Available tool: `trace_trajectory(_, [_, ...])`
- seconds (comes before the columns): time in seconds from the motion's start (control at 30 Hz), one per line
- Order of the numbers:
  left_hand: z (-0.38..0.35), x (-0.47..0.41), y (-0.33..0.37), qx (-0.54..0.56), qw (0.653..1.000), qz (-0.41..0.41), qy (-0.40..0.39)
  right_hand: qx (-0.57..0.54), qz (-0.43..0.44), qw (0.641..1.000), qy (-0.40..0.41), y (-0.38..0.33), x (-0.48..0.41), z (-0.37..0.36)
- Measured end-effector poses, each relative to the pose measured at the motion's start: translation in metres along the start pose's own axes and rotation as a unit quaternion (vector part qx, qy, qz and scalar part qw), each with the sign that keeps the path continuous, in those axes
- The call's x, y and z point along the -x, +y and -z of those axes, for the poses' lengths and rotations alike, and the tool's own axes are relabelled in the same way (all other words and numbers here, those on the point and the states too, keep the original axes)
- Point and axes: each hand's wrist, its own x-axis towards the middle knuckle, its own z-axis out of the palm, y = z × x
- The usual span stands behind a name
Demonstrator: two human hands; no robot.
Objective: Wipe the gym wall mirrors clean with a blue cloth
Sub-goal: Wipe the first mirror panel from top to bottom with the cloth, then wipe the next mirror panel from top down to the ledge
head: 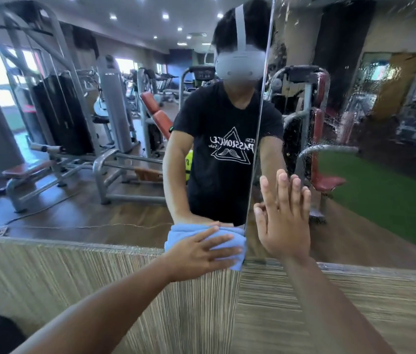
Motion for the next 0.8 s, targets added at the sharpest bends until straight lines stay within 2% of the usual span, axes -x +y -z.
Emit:
trace_trajectory(0.1, [0.023,-0.008,-0.033,-0.001,1.0,0.01,0.016,-0.005,-0.006,1.0,-0.004,0.0,0.0,0.0])
trace_trajectory(0.27, [0.072,-0.038,-0.092,-0.008,0.983,0.144,0.112,0.005,-0.013,1.0,0.007,-0.004,0.0,0.0])
trace_trajectory(0.4, [0.063,-0.039,-0.071,0.035,0.961,0.234,0.14,-0.004,-0.024,1.0,0.018,-0.012,-0.001,0.004])
trace_trajectory(0.5, [0.047,-0.034,-0.038,0.061,0.921,0.342,0.177,-0.036,-0.036,0.998,0.036,-0.02,-0.003,0.009])
trace_trajectory(0.57, [0.043,-0.033,-0.023,0.083,0.871,0.44,0.2,-0.039,-0.023,0.998,0.043,-0.023,-0.004,0.013])
trace_trajectory(0.63, [0.042,-0.031,-0.012,0.122,0.801,0.542,0.225,-0.033,0.008,0.998,0.047,-0.025,-0.005,0.015])
trace_trajectory(0.67, [0.044,-0.03,-0.009,0.142,0.753,0.596,0.241,-0.03,0.028,0.998,0.048,-0.027,-0.007,0.015])
trace_trajectory(0.73, [0.046,-0.023,-0.009,0.181,0.635,0.698,0.278,-0.022,0.071,0.996,0.049,-0.034,-0.012,0.013])
trace_trajectory(0.8, [0.048,-0.015,-0.016,0.202,0.522,0.771,0.304,-0.02,0.113,0.992,0.046,-0.043,-0.019,0.008])
